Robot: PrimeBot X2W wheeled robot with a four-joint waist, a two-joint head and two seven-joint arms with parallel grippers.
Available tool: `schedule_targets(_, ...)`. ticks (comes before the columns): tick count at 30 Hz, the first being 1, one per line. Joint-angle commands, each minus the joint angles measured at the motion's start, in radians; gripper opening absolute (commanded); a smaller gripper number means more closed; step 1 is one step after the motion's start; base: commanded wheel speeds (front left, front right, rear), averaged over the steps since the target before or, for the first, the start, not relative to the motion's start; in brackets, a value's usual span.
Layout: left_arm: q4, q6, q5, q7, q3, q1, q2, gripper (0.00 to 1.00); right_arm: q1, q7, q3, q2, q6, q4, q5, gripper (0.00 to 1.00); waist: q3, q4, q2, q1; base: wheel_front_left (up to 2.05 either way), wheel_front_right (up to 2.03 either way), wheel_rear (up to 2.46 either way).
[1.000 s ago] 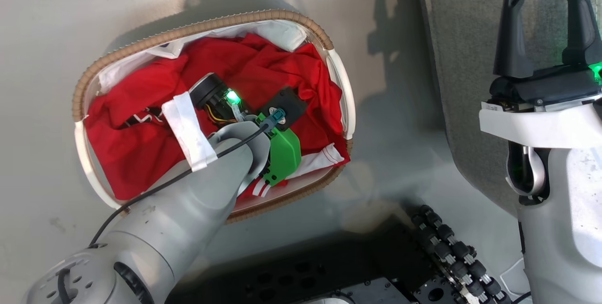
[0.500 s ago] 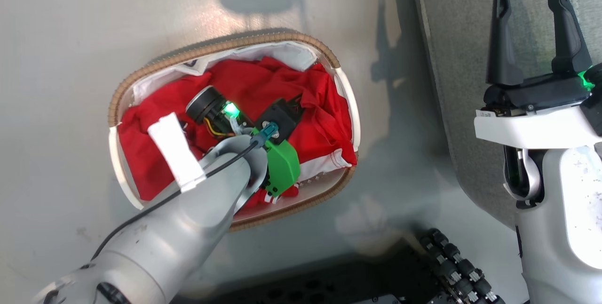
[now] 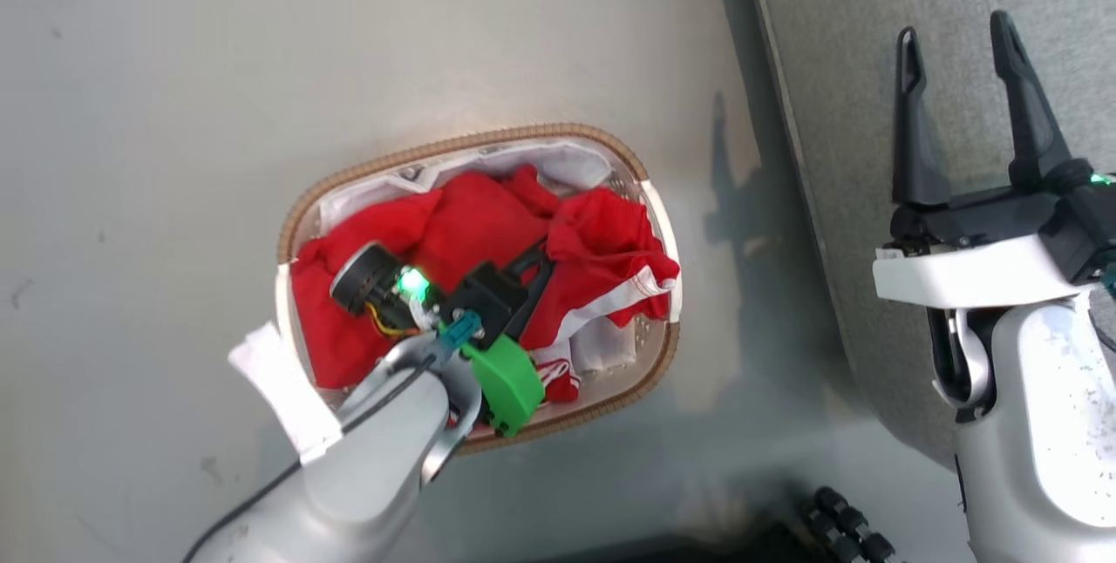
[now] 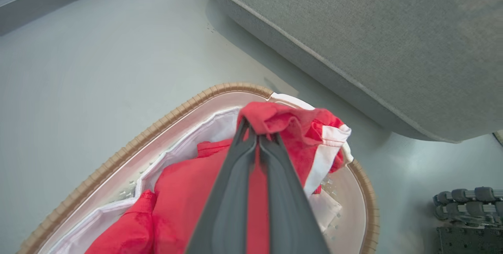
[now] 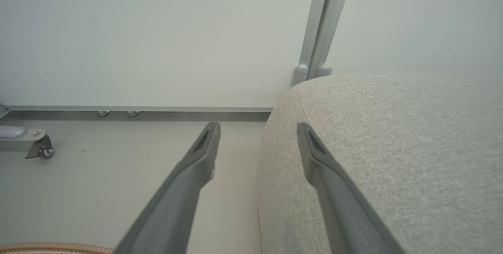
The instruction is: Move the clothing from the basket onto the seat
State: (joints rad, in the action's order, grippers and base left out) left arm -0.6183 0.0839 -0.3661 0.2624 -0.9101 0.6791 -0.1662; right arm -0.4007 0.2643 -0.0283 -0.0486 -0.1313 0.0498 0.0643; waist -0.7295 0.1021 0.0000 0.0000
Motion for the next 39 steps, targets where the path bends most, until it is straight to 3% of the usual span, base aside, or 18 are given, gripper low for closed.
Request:
schedule_targets(1, 0.02, 0.004, 0.014, 0.004, 0.019, -0.04, -0.005, 0.0, 0.025, 0.0, -0.004, -0.003, 0.001, -0.007, -0.013, 1.0, 0.092, -0.034, 0.0, 0.0, 0.0, 0.0, 0.0)
schedule_targets(21, 0.375, 0.033, 0.146, 0.004, 0.359, -0.337, -0.026, 0.0, 0.227, 0.0, 0.036, -0.003, 0.001, -0.089, -0.06, 1.0, 0.502, -0.071, 0.0, 0.0, 0.0, 0.0, 0.0)
schedule_targets(39, 0.498, 0.048, 0.109, 0.004, 0.453, -0.168, -0.096, 0.0, 0.305, 0.0, 0.087, -0.003, 0.001, -0.123, -0.056, 1.0, 0.663, -0.038, 0.0, 0.0, 0.0, 0.0, 0.0)
